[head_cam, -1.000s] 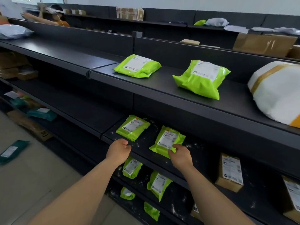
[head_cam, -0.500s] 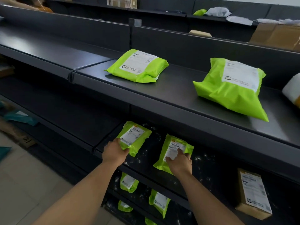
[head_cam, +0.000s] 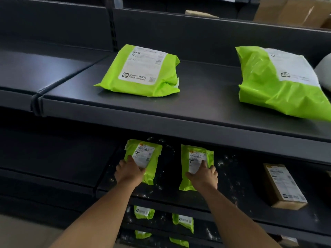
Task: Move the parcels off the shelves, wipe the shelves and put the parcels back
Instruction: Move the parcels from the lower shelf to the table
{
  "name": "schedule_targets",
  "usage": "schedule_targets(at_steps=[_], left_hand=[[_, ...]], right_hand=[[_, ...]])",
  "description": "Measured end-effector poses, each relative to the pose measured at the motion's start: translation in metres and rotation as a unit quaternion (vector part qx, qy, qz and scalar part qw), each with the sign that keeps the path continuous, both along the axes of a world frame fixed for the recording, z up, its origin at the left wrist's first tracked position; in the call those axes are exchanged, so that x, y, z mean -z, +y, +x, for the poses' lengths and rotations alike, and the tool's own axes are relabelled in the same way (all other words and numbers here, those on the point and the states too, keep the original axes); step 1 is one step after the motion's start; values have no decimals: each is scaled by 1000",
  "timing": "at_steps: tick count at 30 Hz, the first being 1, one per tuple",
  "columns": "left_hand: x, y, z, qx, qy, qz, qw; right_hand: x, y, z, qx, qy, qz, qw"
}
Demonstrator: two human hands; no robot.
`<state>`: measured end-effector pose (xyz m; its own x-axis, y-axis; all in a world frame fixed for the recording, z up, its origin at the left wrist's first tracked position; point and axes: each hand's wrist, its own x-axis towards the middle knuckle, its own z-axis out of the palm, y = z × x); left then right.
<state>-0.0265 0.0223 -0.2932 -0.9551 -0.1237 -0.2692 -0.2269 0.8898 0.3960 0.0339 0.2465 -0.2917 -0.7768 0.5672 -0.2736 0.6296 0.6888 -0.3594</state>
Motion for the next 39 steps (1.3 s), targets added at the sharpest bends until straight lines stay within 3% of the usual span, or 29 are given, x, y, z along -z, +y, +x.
schedule_targets(at_steps=[8, 18, 21, 26, 39], left_hand=[[18, -8, -23, -24, -31, 9, 999], [24, -9, -28, -44, -29, -6, 999], [24, -9, -25, -61, -5, 48, 997], [23, -9, -20, -57, 41, 207, 976], [14, -2, 0, 90, 86, 196, 973]], right_hand=[[15, -6, -15, 41, 4, -29, 999], [24, -15, -17, 68, 6, 83, 994], [24, -19, -16, 81, -8, 96, 992], [27, -19, -9, 73, -6, 56, 996], [17, -2, 28, 44, 100, -74, 991]])
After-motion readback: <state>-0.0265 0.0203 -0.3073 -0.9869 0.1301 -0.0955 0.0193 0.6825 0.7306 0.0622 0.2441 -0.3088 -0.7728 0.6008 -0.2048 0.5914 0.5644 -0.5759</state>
